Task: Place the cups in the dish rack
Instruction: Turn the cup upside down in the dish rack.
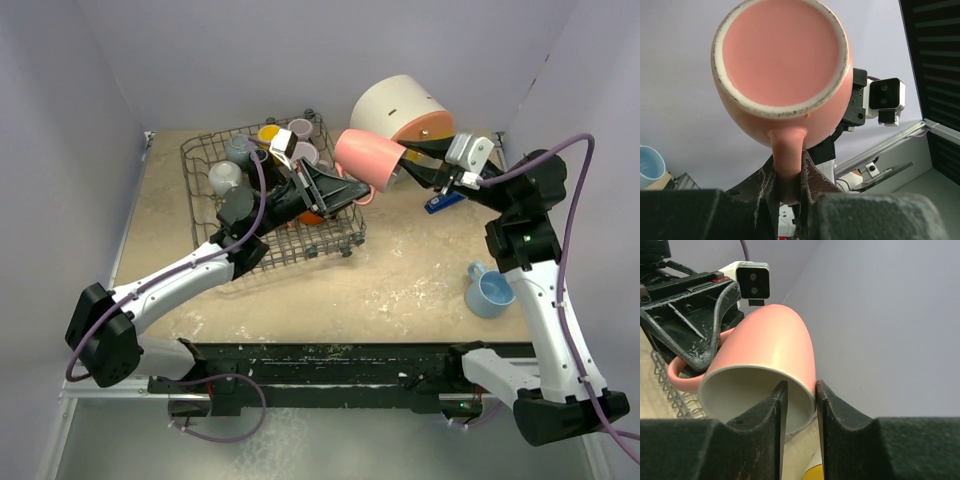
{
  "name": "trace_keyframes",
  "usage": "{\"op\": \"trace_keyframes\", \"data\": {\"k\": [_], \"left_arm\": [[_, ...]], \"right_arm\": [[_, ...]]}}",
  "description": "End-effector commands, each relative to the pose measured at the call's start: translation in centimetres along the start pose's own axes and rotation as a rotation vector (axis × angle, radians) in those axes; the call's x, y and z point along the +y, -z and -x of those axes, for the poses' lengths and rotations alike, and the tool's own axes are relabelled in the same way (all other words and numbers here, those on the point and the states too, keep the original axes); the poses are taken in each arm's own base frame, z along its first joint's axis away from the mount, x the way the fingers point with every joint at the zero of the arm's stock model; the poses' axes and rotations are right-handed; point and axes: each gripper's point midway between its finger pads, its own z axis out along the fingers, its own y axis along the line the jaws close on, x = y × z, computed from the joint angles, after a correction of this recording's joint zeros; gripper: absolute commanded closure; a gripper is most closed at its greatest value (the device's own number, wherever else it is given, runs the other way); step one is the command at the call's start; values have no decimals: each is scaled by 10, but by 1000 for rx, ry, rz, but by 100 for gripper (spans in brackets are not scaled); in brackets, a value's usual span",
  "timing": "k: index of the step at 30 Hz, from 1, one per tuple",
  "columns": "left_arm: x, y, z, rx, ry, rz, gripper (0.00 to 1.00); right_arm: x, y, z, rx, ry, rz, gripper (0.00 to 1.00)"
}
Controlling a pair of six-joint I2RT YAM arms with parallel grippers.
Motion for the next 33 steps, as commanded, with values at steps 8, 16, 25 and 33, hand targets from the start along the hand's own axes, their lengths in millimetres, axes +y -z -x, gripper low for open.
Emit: {"op": "trace_keyframes", "data": {"k": [8, 16, 25, 33], "left_arm": [[-47, 40, 42, -197, -144, -115, 100], [-42, 64, 61, -240, -194, -43, 100], [-32, 86, 68, -261, -286, 93, 100], [-23, 101, 71, -262, -377, 234, 100]], "right_arm": [[37, 15, -1, 13, -48, 81, 49], [42, 23, -10, 39, -125, 41, 43], [33, 31, -42, 107, -319, -90, 26], [30, 32, -79, 274, -426, -70, 23]]}}
